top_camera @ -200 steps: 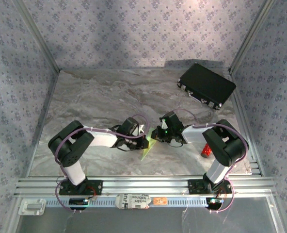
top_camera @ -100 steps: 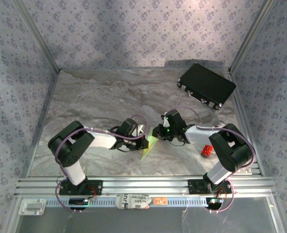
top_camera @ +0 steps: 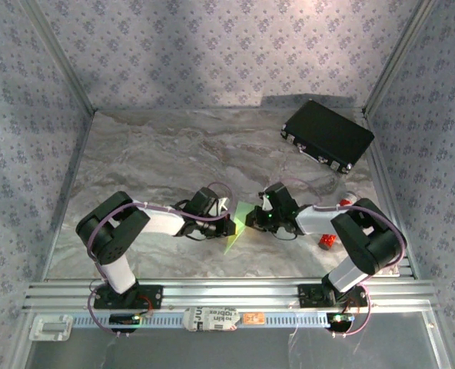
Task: Fold a paper plane with a square sheet of paper (pick it up from the middle)
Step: Fold the wing for the fifth time at the center of the table.
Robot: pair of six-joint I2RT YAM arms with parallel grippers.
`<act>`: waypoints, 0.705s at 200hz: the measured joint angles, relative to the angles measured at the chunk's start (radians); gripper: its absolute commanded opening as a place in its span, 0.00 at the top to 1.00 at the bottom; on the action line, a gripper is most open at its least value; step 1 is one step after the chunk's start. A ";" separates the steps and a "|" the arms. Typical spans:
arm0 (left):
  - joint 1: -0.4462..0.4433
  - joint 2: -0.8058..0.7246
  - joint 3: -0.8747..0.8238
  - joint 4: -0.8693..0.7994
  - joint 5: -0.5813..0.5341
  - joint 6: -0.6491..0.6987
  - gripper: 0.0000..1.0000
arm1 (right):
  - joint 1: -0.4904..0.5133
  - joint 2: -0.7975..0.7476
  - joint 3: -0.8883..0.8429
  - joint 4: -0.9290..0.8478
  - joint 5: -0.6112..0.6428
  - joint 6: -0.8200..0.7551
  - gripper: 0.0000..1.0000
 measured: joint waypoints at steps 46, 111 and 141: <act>0.000 0.000 -0.005 0.010 0.000 -0.011 1.00 | -0.094 -0.047 0.015 -0.005 -0.012 -0.012 0.92; 0.000 -0.001 -0.008 0.016 -0.002 -0.031 1.00 | -0.121 0.026 0.074 -0.004 -0.071 -0.071 0.93; 0.000 -0.002 -0.019 0.039 -0.005 -0.061 1.00 | -0.244 0.081 0.078 -0.008 -0.100 -0.127 0.92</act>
